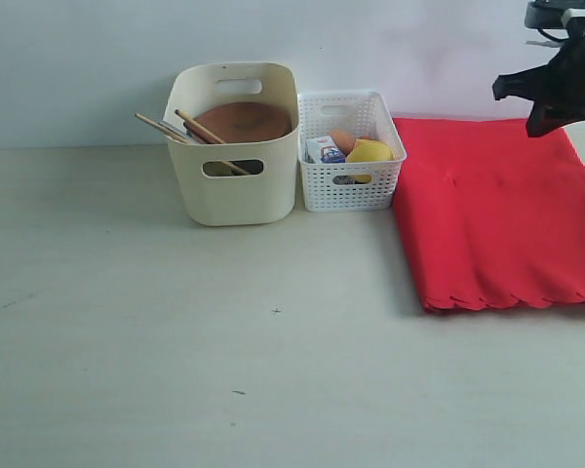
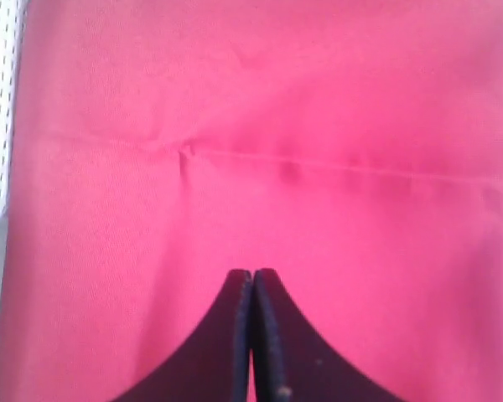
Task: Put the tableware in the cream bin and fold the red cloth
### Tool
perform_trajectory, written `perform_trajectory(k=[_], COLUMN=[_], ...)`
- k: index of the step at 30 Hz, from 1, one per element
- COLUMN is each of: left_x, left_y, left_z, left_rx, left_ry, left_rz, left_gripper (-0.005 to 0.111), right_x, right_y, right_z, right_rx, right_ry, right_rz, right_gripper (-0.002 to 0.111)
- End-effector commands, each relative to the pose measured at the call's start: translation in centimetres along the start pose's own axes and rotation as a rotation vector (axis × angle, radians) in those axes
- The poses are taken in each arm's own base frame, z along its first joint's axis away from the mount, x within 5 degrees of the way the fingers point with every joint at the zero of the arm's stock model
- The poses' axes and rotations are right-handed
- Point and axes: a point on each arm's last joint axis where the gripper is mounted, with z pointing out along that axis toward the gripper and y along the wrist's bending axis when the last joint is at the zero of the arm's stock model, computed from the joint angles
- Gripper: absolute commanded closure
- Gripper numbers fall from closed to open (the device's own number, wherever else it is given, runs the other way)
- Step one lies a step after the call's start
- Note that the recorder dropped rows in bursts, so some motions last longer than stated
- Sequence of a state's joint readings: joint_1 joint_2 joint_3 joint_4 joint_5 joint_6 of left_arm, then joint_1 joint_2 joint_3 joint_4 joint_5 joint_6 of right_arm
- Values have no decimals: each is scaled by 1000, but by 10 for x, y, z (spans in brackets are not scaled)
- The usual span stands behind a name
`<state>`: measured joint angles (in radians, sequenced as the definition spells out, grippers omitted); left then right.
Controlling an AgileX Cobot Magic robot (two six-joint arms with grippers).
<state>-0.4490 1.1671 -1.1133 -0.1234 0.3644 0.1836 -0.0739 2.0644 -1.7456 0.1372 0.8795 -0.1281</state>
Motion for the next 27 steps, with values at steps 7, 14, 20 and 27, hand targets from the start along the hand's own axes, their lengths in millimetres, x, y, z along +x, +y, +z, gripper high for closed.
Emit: perform_trajectory(k=[7,14,20,27], left_x=[14,23,36,49], left_y=[0,0,0,-2], left_z=[27,34,30,1], left_rx=[3,11,-1,-13], left_ry=[70,118,83,28], left_rz=[-3,64,100,101], left_gripper=[107,107,107,107], right_x=[60,103,138,184], right_y=[5,12,22,43], right_z=[-76,-129,-168,-212], right_rx=[56,71,32,-62], right_ry=[-64,-136,-290,-447], right_rz=[-65,-77,-39,-66], right_gripper=[108,108,108,108])
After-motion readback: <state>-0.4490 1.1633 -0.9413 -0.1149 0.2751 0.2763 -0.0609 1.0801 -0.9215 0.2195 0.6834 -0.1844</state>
